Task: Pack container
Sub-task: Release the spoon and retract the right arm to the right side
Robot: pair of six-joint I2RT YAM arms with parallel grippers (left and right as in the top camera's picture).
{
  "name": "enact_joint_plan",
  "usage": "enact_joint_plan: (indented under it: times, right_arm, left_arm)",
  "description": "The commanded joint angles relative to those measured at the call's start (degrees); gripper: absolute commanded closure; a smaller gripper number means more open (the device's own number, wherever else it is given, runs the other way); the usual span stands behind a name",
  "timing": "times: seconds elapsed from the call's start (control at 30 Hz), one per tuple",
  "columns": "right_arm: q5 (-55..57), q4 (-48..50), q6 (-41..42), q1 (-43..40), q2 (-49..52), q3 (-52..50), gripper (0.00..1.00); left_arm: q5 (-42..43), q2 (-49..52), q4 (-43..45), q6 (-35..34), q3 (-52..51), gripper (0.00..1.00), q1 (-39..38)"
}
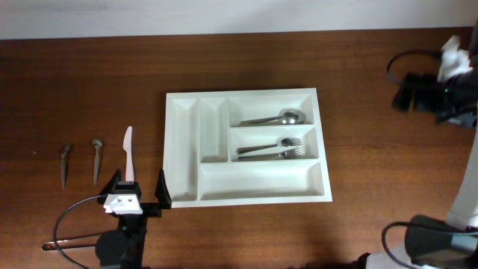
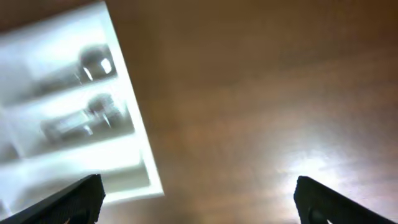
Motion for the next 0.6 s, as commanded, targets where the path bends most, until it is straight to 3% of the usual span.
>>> enact_joint_plan:
  times: [0.0,0.23,0.43,0.57]
  right_arm:
    - [1.9,0.0,-6.1,-0.3,-3.3,-7.7,0.01]
    - [3.4,7.6,-15.2,-0.3,-9.5,-24.2,0.01]
    - [17.5,15.6,-17.6,-0.9,-9.0,-29.8,0.01]
    - [10.3,21.1,-15.7,-5.5,-9.0,-31.2,0.01]
  left_arm:
    - [-0.6,-0.4,-0.2,-0.3,-0.3,0.01,0.3]
    - [-0.6,-0.4,-0.2,-0.3,-0.3,0.01,0.3]
    - [-0.6,-0.4,-0.2,-0.3,-0.3,0.01,0.3]
    - [-0.6,-0.4,-0.2,-0.3,-0.3,0.01,0.3]
